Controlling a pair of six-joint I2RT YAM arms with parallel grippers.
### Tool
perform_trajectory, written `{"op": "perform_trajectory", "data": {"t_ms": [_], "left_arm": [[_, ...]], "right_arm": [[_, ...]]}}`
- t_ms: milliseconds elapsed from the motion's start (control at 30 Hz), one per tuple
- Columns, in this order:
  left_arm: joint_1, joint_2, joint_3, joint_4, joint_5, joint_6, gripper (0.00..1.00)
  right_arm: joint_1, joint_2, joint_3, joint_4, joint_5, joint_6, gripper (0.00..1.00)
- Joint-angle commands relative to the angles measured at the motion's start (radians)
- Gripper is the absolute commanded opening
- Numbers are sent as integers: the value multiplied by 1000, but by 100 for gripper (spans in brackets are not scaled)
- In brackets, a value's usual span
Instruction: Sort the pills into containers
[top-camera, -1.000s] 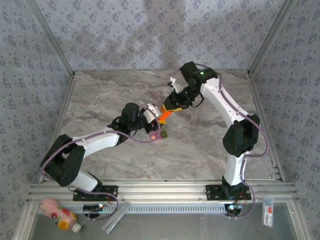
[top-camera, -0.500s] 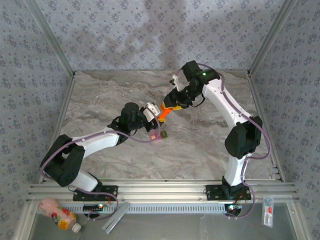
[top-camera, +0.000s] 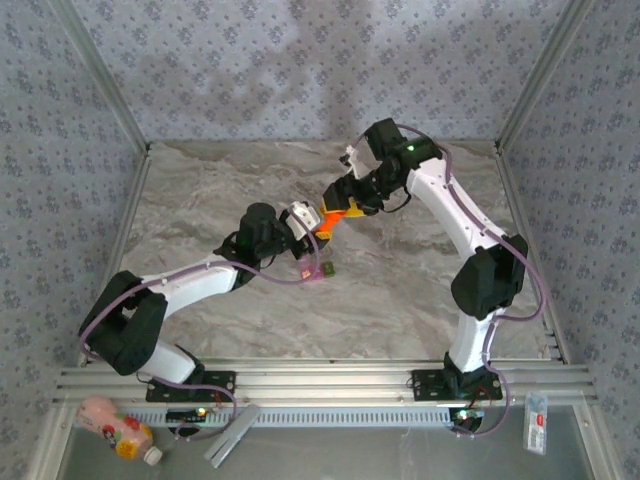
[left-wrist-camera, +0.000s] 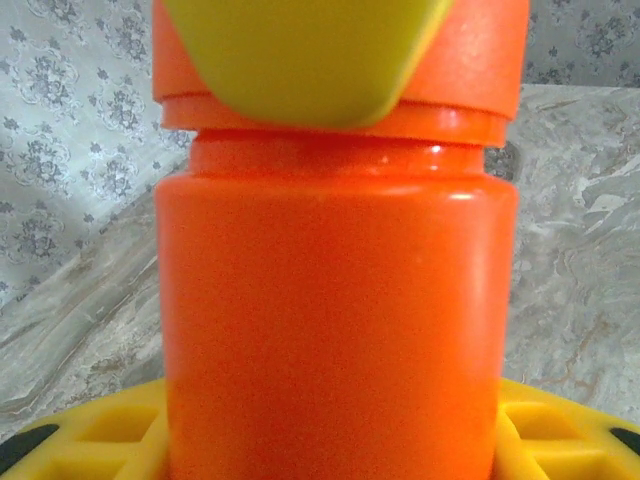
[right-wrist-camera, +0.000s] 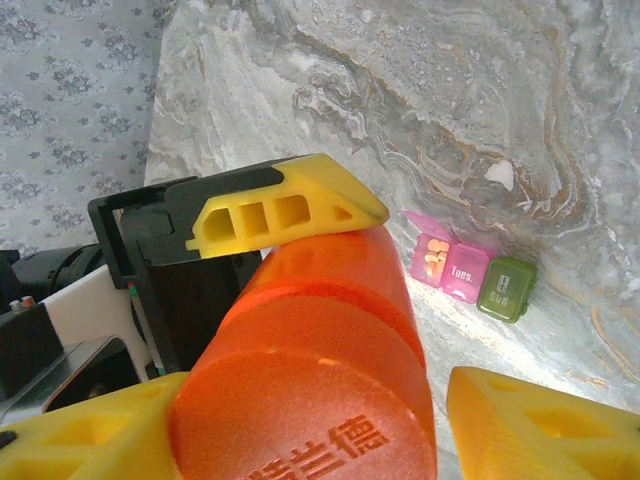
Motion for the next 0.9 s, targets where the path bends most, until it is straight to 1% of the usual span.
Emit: {"op": "perform_trajectory", "data": {"t_ms": [0, 267, 433, 567, 633, 733, 867], "left_arm": [[-7, -38, 52, 70, 27, -8, 0], [-6, -33, 54, 74, 20, -10, 0], [-8, -32, 55, 77, 19, -12, 0], [-5, -30, 55, 90, 18, -29, 0], [-3, -28, 54, 109, 21, -51, 0], [11, -30, 49, 161, 37, -122, 0], [32, -32, 58, 207, 79, -223, 0]], "right_arm": [[-4, -39, 24, -6, 4, 6, 72], [-38, -89, 16, 9, -15, -2, 76], [-76, -161, -37, 33, -25, 0, 79], [-118, -230, -116, 121, -63, 41, 79], [-127, -261, -151, 178, -67, 49, 79], [-130, -314, -199, 288, -38, 56, 78], [-138, -348, -214, 376, -2, 23, 77]]}}
